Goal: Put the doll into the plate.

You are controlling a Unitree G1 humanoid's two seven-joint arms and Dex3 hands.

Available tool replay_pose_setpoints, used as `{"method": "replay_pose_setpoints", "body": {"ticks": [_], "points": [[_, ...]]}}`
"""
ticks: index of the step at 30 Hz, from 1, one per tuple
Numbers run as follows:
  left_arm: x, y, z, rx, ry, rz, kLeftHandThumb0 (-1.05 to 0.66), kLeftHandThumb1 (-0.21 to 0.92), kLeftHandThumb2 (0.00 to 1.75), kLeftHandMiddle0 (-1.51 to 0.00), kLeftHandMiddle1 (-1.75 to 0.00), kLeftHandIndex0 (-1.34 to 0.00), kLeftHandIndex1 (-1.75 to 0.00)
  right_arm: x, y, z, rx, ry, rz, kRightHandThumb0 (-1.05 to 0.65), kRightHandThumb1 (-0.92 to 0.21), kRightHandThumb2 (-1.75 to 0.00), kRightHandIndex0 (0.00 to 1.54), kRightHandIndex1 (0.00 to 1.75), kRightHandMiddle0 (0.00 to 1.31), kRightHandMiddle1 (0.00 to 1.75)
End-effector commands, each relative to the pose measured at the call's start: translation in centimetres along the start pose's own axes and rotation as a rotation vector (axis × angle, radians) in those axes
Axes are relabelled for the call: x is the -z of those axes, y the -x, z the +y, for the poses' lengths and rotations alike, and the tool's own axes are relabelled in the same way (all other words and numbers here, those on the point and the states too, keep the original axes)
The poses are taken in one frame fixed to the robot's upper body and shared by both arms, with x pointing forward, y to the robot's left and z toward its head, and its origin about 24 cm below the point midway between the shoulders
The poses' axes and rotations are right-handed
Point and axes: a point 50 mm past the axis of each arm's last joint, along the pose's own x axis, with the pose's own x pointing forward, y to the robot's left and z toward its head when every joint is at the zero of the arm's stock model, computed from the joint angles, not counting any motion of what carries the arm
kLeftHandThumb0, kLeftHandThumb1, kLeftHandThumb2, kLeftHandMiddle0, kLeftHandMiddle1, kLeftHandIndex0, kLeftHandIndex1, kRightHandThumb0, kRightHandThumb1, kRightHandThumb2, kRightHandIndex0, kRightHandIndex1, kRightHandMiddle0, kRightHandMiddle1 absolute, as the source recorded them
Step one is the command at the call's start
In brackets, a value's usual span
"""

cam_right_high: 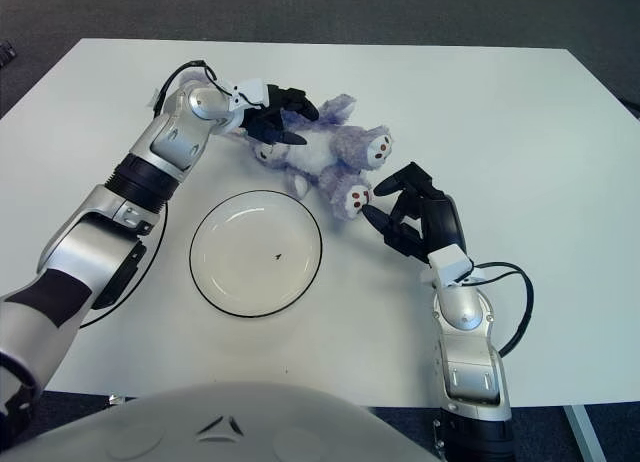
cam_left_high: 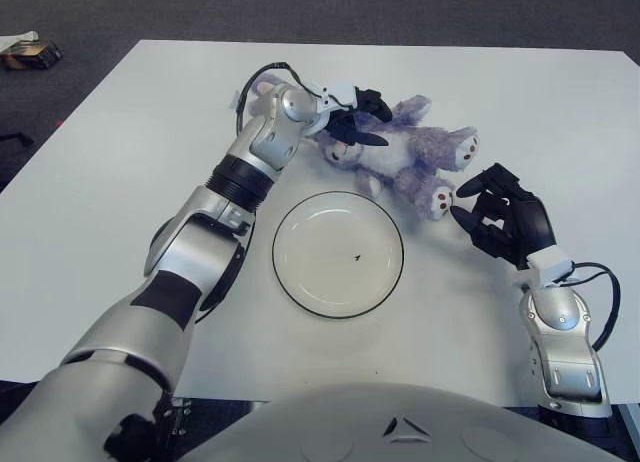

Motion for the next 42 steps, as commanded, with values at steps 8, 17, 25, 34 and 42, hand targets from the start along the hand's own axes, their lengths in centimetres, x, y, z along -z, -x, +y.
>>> {"method": "replay_pose_setpoints", "body": {"ticks": [8,17,25,34,42], "points": [[1.1,2.4,-0.4,-0.080,-0.056,-0.286,-0.42,0.92,0.23,-0.41,-0.88,-0.29,-0.56,0.2,0.1,-0.4,0.029,0.000,0.009,-0.36,-0.92,-0.26,0.78,1.75,0.48,1.46],[1.1,3.3,0.0,-0.153,-0.186,-0.380,-0.48,0.92,0.25,-0.37,-0.72,-0.22,-0.64,0.5,0.0,-0.4,0.029,0.002,0.018,-0.36,-0.92,-0.27,0.76,1.75,0.47,1.46],[1.8,4.3,0.3,-0.215,-0.383,-0.467,-0.48,0.92,0.24,-0.31,-0.51,-0.15,-0.63,0.7,-0.1,-0.3,0.028,0.004,0.022,-0.36,-0.92,-0.27,0.76,1.75,0.47,1.47],[2.2,4.9,0.7,-0.281,-0.508,-0.504,-0.50,0.92,0.23,-0.32,-0.34,-0.13,-0.58,0.8,-0.1,-0.3,0.026,0.005,0.029,-0.36,-0.92,-0.27,0.76,1.75,0.47,1.47],[2.4,5.1,0.8,-0.354,-0.617,-0.518,-0.59,0.92,0.18,-0.36,-0.07,-0.19,-0.42,0.9,-0.2,-0.2,0.024,0.004,0.035,-0.36,-0.92,-0.27,0.76,1.75,0.46,1.47]]}}
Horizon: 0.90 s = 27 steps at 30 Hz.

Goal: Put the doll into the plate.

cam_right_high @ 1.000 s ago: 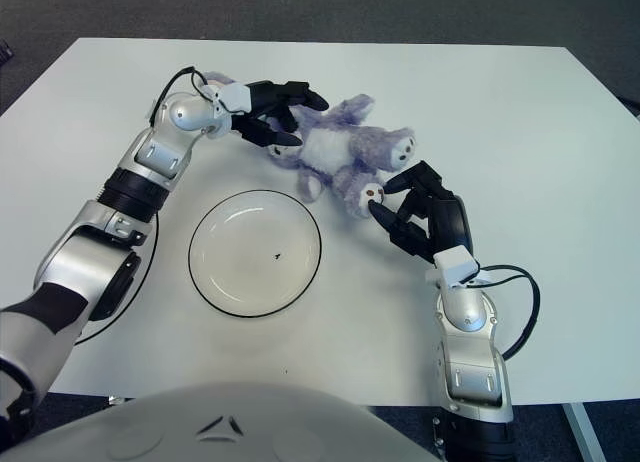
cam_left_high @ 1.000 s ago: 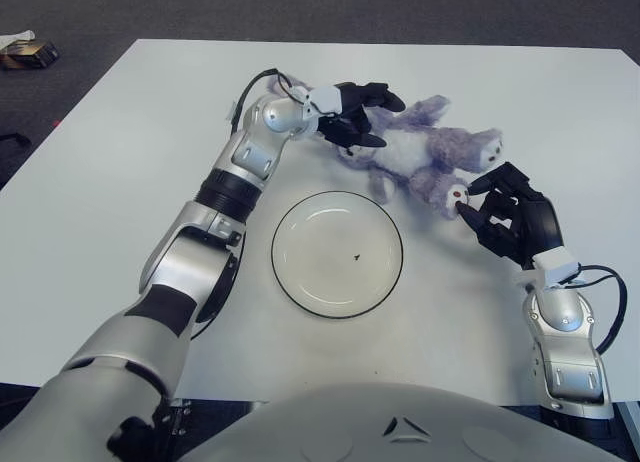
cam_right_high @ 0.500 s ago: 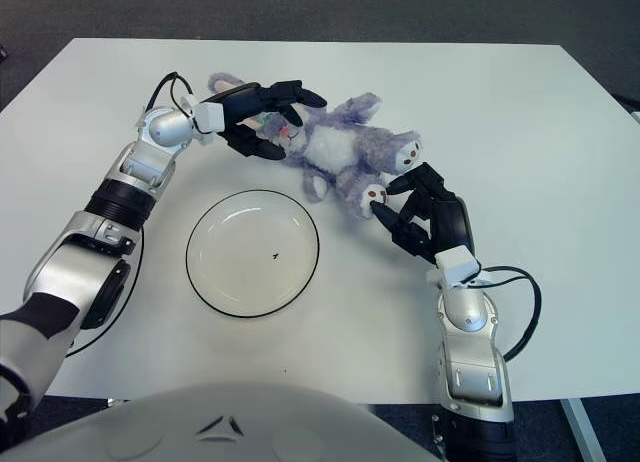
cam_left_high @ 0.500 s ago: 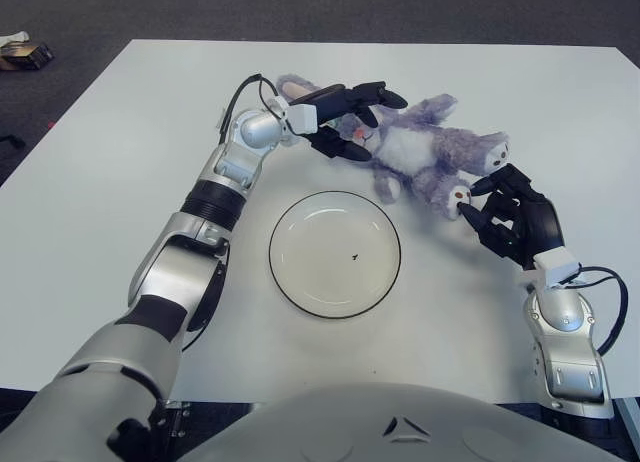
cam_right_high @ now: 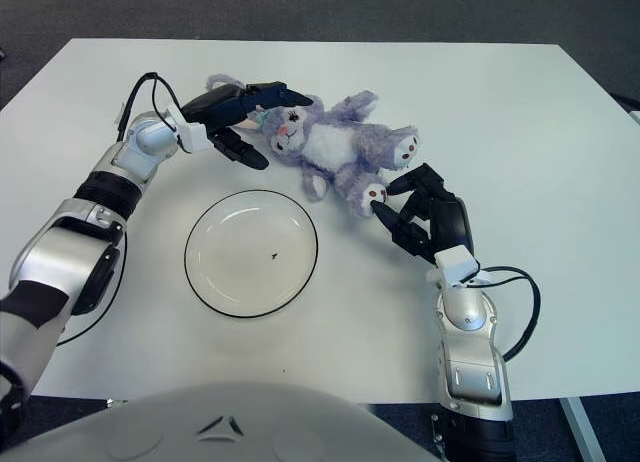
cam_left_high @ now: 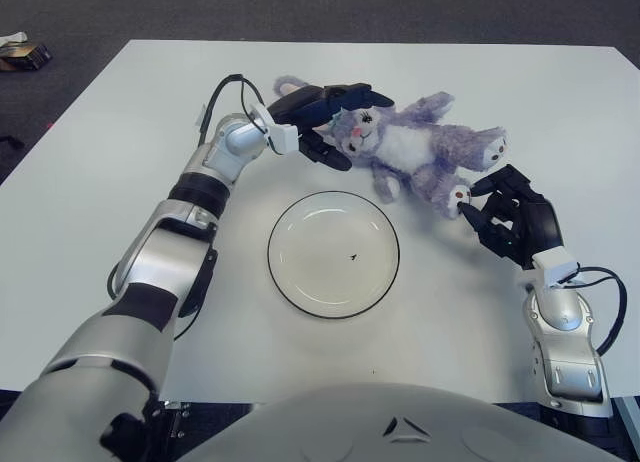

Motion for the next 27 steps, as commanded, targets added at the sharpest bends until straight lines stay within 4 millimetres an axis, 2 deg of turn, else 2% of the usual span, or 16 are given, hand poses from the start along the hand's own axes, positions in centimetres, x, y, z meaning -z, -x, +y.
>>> {"method": "replay_pose_setpoints", "body": {"ticks": [1,8,16,18,27], "points": [[0.0,-0.3,0.7,-0.013,-0.055,-0.022,-0.59,0.92,0.18,-0.36,-0.06,-0.20,-0.42,0.0,-0.2,0.0,0.007,0.000,-0.002,-0.36,-0.92,-0.27,0.76,1.74,0.46,1.47],[0.6,-0.3,0.6,-0.058,-0.229,-0.005,-0.63,0.92,0.18,-0.29,-0.01,-0.20,-0.40,0.3,-0.1,0.3,-0.004,-0.006,0.009,-0.36,-0.92,-0.28,0.77,1.74,0.46,1.48],[0.8,-0.3,0.3,-0.081,-0.290,-0.023,-0.63,0.92,0.17,-0.26,0.00,-0.19,-0.39,0.3,-0.1,0.3,-0.005,-0.006,0.009,-0.36,-0.92,-0.28,0.77,1.74,0.46,1.48],[1.3,-0.5,0.0,-0.079,-0.363,0.002,-0.64,0.92,0.17,-0.25,0.00,-0.19,-0.38,0.5,-0.1,0.4,-0.014,-0.008,0.019,-0.36,-0.92,-0.28,0.77,1.74,0.46,1.48],[2.1,-0.9,-0.6,-0.073,-0.458,0.058,-0.67,0.92,0.09,-0.21,0.00,-0.19,-0.26,0.7,0.0,0.5,-0.028,-0.006,0.035,-0.36,-0.92,-0.28,0.77,1.74,0.46,1.48]]}}
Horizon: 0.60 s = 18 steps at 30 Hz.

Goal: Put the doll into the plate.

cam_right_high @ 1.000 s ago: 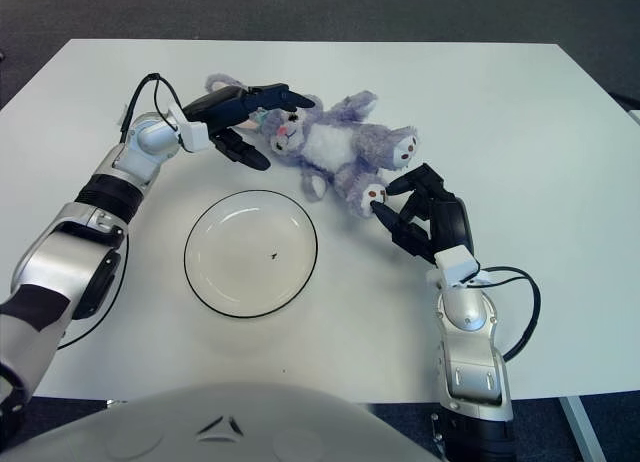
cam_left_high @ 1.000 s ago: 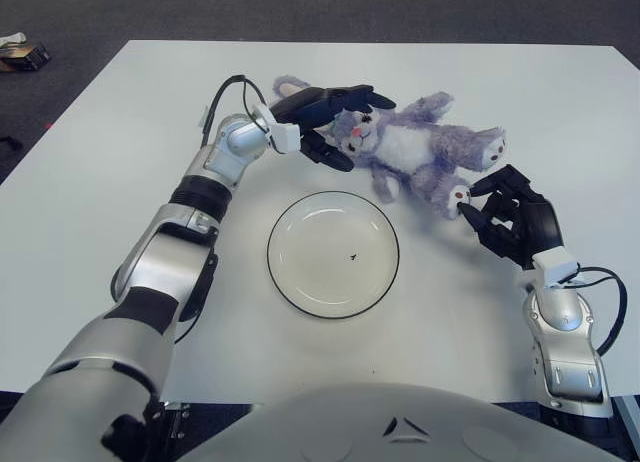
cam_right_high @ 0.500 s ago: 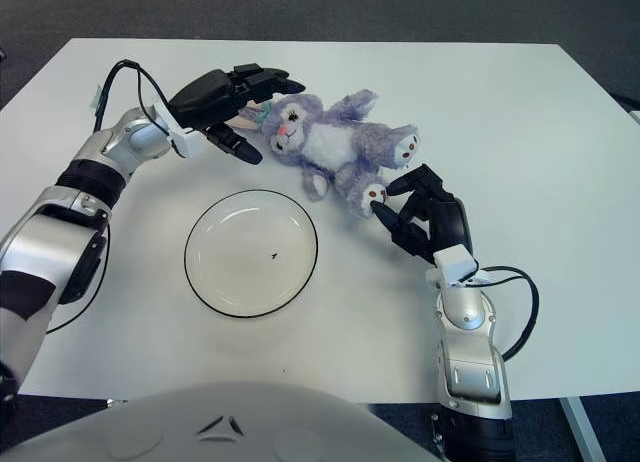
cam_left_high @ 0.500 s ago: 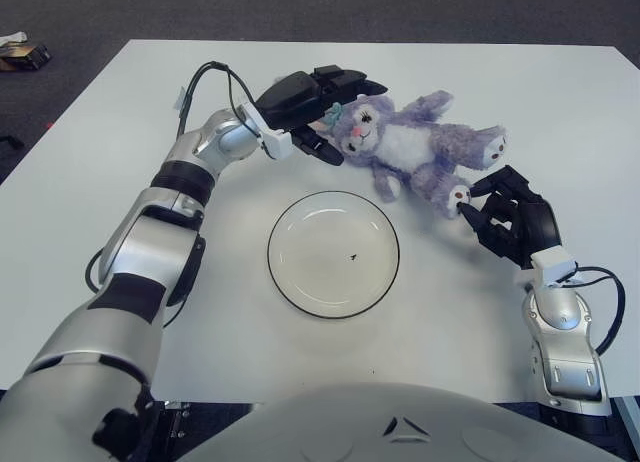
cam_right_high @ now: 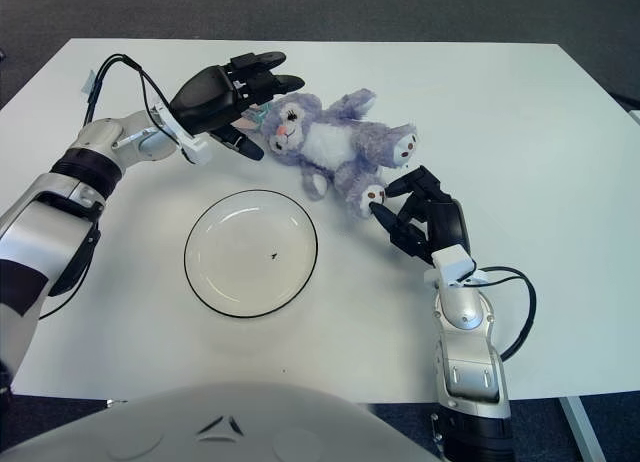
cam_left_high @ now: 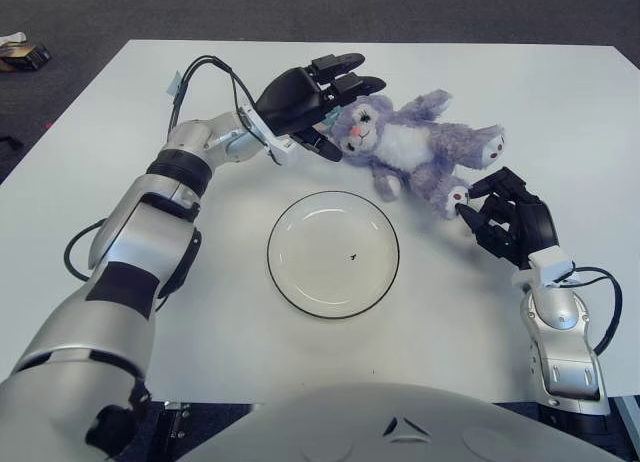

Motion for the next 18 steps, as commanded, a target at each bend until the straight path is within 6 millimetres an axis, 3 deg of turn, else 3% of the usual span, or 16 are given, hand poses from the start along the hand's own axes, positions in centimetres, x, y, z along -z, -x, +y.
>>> {"method": "replay_pose_setpoints", "body": {"ticks": [1,14,18], "points": [[0.4,-0.5,0.1,0.014,-0.038,0.019,-0.66,0.92,0.06,-0.20,0.00,-0.22,-0.23,0.2,0.0,0.1,-0.009,0.002,0.013,-0.36,-0.92,-0.28,0.77,1.74,0.46,1.48],[0.4,-0.9,-0.5,0.068,-0.014,0.065,-0.64,0.86,0.00,-0.17,0.00,-0.31,-0.08,0.3,0.0,0.2,-0.016,0.004,0.019,-0.36,-0.92,-0.28,0.77,1.75,0.46,1.47],[0.2,-1.9,-1.1,0.163,0.091,0.113,-0.63,0.84,0.00,-0.16,0.00,-0.31,-0.07,0.4,0.1,0.3,-0.023,0.000,0.023,-0.36,-0.92,-0.27,0.78,1.75,0.46,1.47]]}}
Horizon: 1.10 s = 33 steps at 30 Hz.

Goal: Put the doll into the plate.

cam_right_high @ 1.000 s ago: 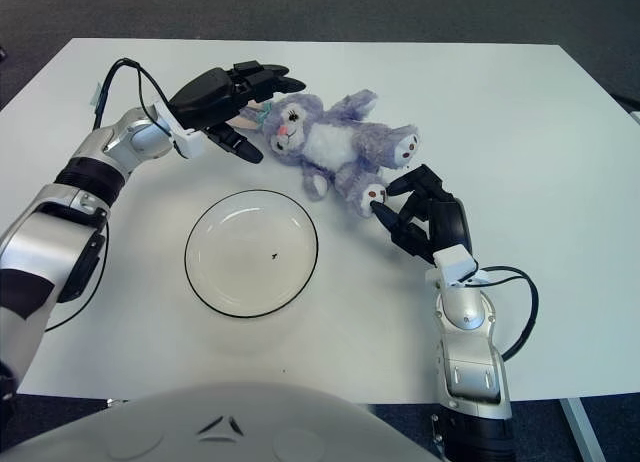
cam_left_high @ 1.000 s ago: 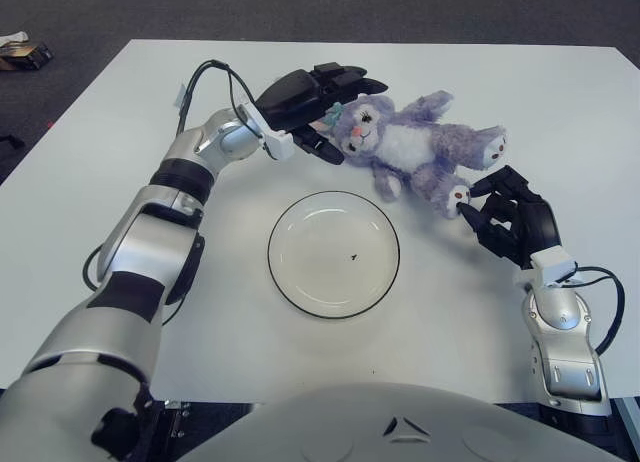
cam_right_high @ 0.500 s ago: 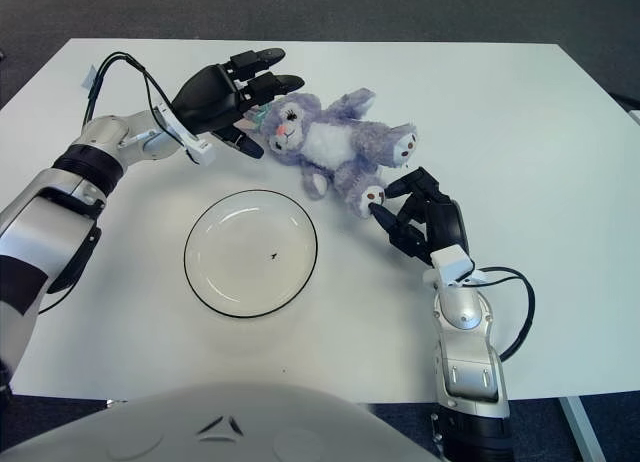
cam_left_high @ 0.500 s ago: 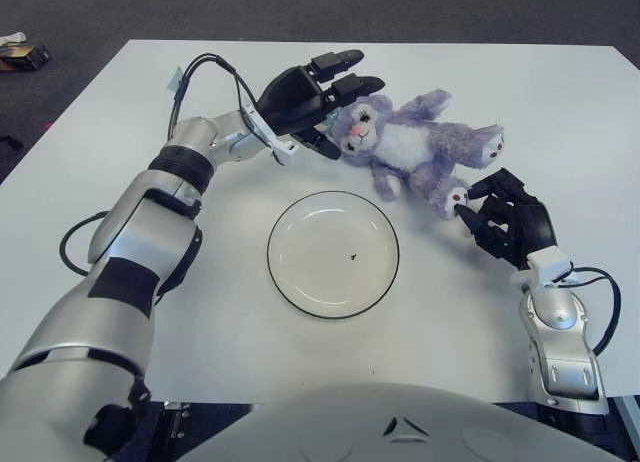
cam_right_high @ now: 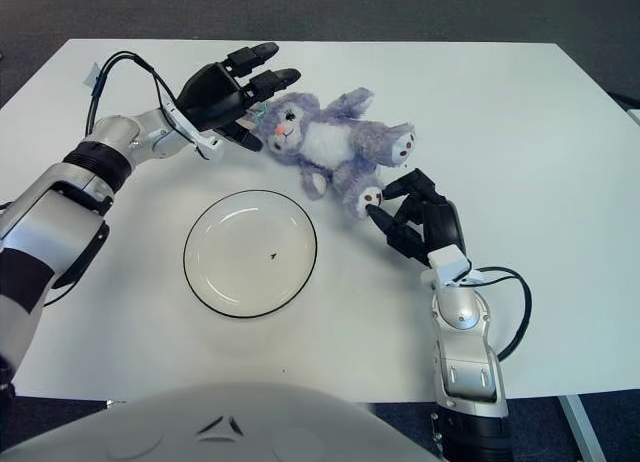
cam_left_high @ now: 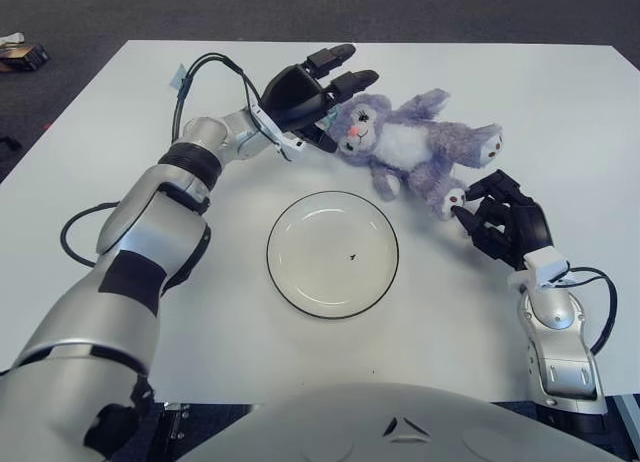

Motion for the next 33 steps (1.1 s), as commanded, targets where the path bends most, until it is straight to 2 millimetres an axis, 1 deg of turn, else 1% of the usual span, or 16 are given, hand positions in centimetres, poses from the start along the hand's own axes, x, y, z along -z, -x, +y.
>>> {"method": "replay_pose_setpoints", "body": {"ticks": [1,6,7,10,14,21,22,25,29,33], "points": [[-0.1,-1.1,0.5,0.045,0.051,0.022,-0.64,0.83,0.00,-0.15,0.00,-0.31,-0.07,0.3,0.0,0.1,-0.010,0.001,0.015,-0.36,-0.92,-0.27,0.78,1.75,0.46,1.47],[-0.1,-1.2,0.5,0.060,0.076,0.031,-0.64,0.82,0.00,-0.15,0.00,-0.31,-0.06,0.3,0.0,0.2,-0.011,0.001,0.016,-0.36,-0.92,-0.27,0.78,1.75,0.46,1.47],[-0.3,-1.6,0.3,0.076,0.112,0.047,-0.64,0.82,0.00,-0.15,0.00,-0.31,-0.05,0.4,0.0,0.2,-0.012,0.000,0.017,-0.36,-0.92,-0.27,0.78,1.75,0.46,1.47],[-0.7,-2.2,-0.2,0.109,0.179,0.072,-0.68,0.80,0.00,-0.14,0.00,-0.31,-0.05,0.5,0.1,0.3,-0.015,-0.002,0.019,-0.36,-0.92,-0.27,0.79,1.75,0.46,1.47],[-1.1,-2.6,-0.6,0.138,0.221,0.084,-0.75,0.79,0.00,-0.14,0.00,-0.31,-0.04,0.5,0.1,0.4,-0.017,-0.004,0.020,-0.36,-0.92,-0.27,0.79,1.75,0.46,1.47],[-1.1,-2.7,-0.6,0.151,0.241,0.089,-0.80,0.79,0.00,-0.13,0.00,-0.31,-0.03,0.5,0.1,0.4,-0.017,-0.004,0.021,-0.36,-0.92,-0.27,0.79,1.75,0.46,1.47],[-1.3,-2.9,-1.0,0.190,0.276,0.097,-0.80,0.79,0.00,-0.13,0.00,-0.31,-0.03,0.6,0.1,0.5,-0.018,-0.006,0.023,-0.36,-0.92,-0.27,0.79,1.75,0.46,1.47],[-1.8,-3.5,-1.8,0.311,0.362,0.119,-0.87,0.79,0.00,-0.12,0.00,-0.27,-0.01,0.7,0.2,0.6,-0.020,-0.011,0.027,-0.36,-0.92,-0.27,0.79,1.75,0.46,1.47],[-2.0,-3.8,-2.0,0.374,0.407,0.126,-0.91,0.79,0.00,-0.11,0.00,-0.23,0.00,0.7,0.2,0.6,-0.021,-0.013,0.029,-0.36,-0.92,-0.27,0.79,1.75,0.46,1.47],[-2.0,-3.9,-1.9,0.391,0.424,0.127,-0.92,0.79,0.00,-0.10,0.00,-0.21,0.00,0.7,0.2,0.6,-0.021,-0.013,0.030,-0.36,-0.92,-0.27,0.79,1.75,0.46,1.47]]}}
